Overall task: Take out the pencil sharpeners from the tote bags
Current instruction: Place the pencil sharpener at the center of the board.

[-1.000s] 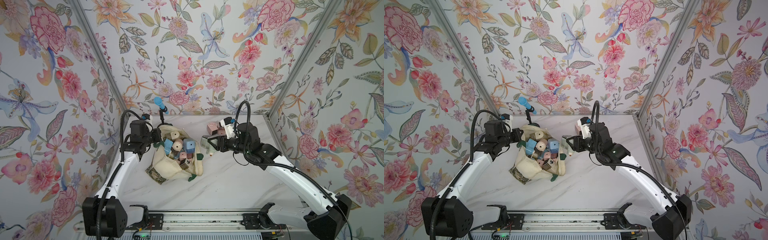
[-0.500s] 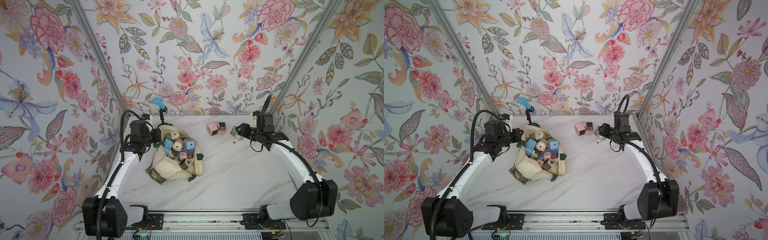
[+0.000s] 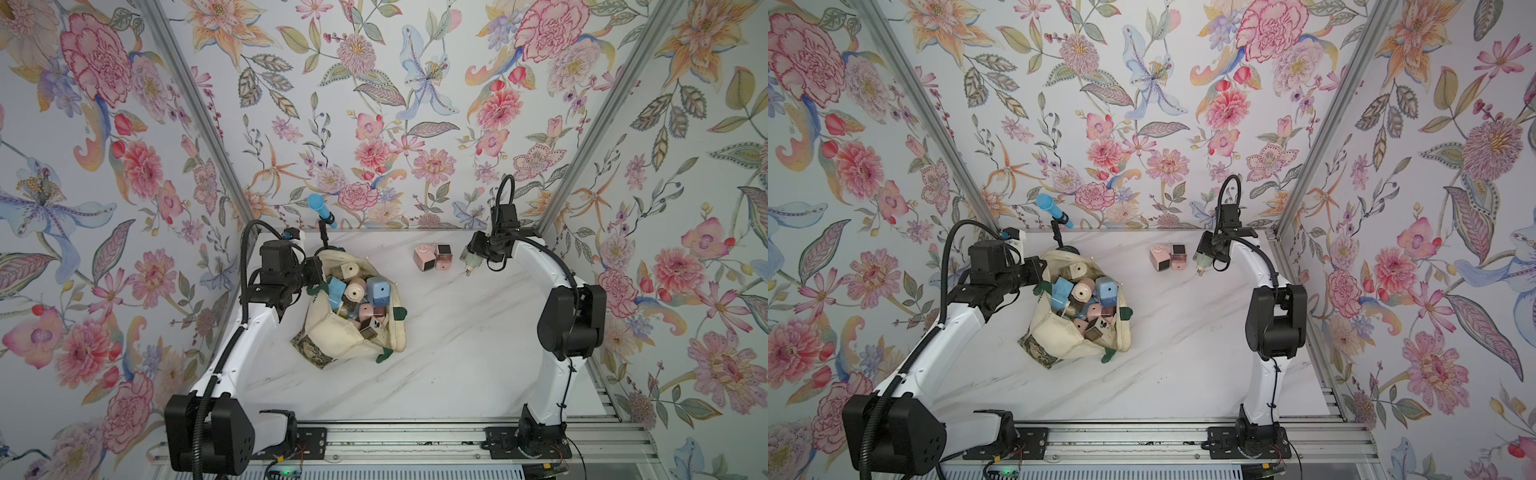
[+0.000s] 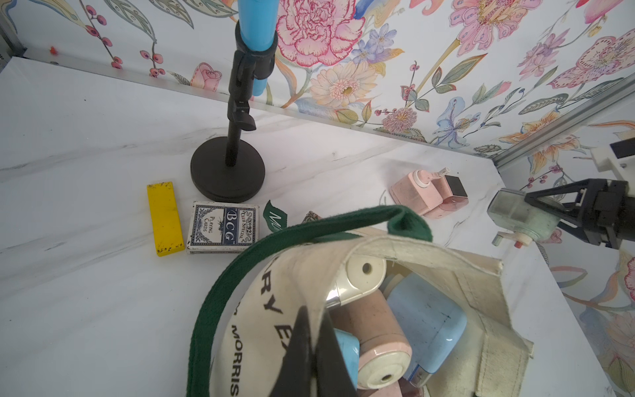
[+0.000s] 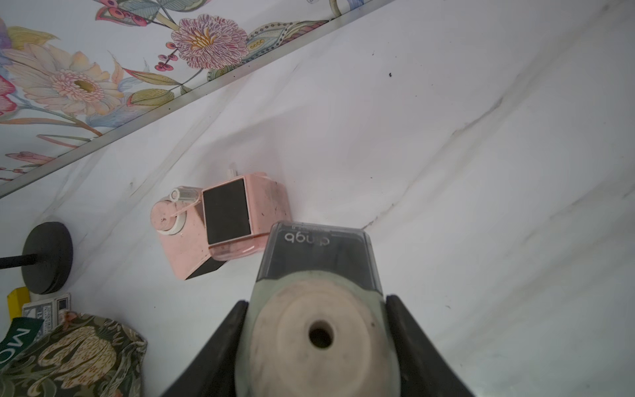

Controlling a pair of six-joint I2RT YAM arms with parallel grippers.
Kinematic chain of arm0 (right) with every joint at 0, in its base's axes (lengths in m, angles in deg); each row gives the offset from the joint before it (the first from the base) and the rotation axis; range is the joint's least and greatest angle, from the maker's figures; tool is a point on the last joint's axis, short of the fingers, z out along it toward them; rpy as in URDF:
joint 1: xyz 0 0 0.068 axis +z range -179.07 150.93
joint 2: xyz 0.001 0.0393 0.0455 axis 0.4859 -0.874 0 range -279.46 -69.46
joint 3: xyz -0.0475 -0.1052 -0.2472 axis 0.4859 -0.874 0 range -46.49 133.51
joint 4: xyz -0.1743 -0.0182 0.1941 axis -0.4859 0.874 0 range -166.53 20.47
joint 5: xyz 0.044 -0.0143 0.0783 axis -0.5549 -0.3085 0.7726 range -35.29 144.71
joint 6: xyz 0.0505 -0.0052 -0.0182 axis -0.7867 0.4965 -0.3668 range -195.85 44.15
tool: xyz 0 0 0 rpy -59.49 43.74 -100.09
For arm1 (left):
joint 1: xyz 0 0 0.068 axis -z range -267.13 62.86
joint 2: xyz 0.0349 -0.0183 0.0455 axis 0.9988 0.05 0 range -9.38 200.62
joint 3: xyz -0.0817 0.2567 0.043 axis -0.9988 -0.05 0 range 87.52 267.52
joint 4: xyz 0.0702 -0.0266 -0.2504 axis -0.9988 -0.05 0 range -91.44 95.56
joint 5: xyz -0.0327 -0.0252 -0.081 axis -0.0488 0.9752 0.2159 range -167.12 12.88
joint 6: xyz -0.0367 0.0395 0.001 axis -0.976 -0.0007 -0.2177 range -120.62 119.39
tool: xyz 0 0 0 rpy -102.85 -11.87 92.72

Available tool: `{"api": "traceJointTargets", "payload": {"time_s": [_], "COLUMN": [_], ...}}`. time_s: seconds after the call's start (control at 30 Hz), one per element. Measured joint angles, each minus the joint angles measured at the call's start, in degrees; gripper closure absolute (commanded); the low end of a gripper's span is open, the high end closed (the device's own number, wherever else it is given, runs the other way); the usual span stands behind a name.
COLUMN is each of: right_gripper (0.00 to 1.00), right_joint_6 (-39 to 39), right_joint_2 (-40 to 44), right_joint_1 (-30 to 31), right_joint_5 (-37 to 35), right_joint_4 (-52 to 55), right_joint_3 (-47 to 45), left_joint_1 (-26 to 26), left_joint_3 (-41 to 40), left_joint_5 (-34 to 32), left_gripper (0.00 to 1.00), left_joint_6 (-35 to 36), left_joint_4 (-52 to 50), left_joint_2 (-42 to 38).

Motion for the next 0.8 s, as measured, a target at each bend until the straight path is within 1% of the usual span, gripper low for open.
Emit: {"api": "traceJointTargets", "payload": {"time_s": [0.1,0.23,0.43,0.6,0.67,0.8], "right_gripper": [0.64,0.63,0.61,0.56,0.52,0.33], "right_joint_6": [2.1,4.3,6.2,6.7,6.7,6.8], "right_joint_2": [-6.6,-12.7,-17.9,-21.7,-22.8,-23.8], "right_joint_1": [1.4,2.9,3.6,3.6,3.6,3.6], "right_joint_5": [-2.6,-4.9,-6.3,-6.3,-6.2,-6.0], "right_joint_4": [3.9,7.8,11.8,13.4,13.8,14.4], "right_joint_3": [7.9,14.8,21.9,26.9,28.2,29.5], "left_joint_1": [0.0,0.0,0.0,0.0,0.0,0.0], "left_joint_3": [0.0,0.0,0.0,0.0,0.0,0.0], "left_joint_5": [0.0,0.0,0.0,0.0,0.0,0.0], "left_gripper": [1.0,1.0,1.0,1.0,1.0,1.0], "left_joint_6": [0.0,0.0,0.0,0.2,0.2,0.2], "left_joint_4": [0.0,0.0,0.0,0.0,0.0,0.0], "left_joint_2": [0.0,0.0,0.0,0.0,0.0,0.0]}}
